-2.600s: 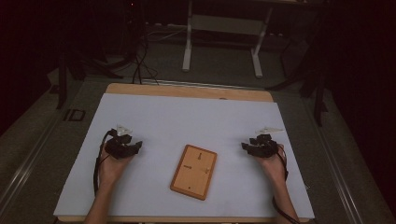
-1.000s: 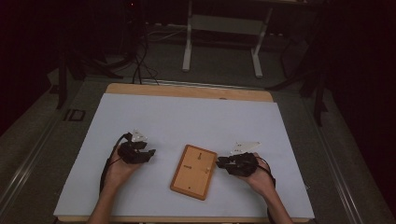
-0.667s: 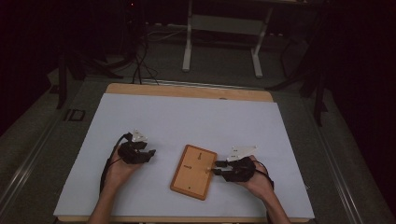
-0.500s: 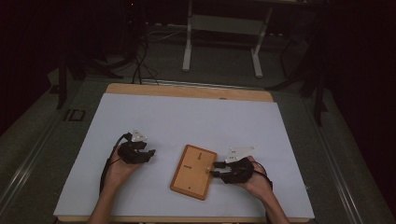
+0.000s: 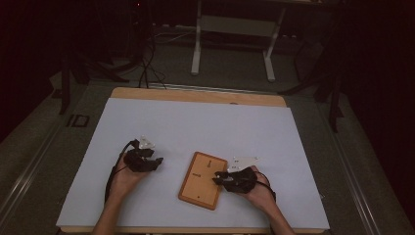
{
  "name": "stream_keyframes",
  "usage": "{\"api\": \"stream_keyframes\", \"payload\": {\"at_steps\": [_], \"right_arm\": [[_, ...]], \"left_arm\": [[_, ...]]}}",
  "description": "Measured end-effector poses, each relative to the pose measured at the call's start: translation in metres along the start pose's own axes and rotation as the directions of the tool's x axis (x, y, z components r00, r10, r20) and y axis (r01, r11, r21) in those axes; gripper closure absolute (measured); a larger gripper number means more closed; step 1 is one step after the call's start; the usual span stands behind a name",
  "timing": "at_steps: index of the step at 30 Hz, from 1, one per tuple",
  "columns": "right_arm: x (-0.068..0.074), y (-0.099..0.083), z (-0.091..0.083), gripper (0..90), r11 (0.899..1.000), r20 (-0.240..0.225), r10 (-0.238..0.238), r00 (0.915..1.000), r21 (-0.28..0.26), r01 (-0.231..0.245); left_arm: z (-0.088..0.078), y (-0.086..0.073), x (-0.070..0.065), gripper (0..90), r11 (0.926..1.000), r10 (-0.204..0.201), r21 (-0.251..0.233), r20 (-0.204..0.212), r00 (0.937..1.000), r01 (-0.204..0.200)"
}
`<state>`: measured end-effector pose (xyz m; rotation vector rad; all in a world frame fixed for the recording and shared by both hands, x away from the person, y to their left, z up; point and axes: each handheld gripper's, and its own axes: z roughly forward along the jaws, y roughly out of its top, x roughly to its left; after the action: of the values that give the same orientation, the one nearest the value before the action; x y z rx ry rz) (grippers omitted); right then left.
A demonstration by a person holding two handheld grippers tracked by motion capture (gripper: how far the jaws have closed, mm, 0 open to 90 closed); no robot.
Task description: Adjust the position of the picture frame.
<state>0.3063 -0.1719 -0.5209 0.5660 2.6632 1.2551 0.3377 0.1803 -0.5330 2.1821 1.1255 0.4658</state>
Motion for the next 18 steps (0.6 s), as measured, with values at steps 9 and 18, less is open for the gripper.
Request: {"api": "stream_keyframes", "payload": {"at_steps": [9, 18], "right_arm": [[0.0067, -0.0005, 0.008, 83.2, 1.0, 0.033, -0.029, 0.999, -0.01, 0.029], [0.0092, 0.0001, 0.0081, 83.8, 0.999, 0.058, -0.051, 0.997, -0.012, 0.052]], "left_arm": [[0.001, -0.0001, -0.0008, 49.8, 1.0, -0.002, 0.002, 0.0, 1.0, 0.002], [0.0017, 0.0, -0.0005, 49.8, 1.0, -0.002, 0.002, 0.002, 1.0, 0.002]]}}
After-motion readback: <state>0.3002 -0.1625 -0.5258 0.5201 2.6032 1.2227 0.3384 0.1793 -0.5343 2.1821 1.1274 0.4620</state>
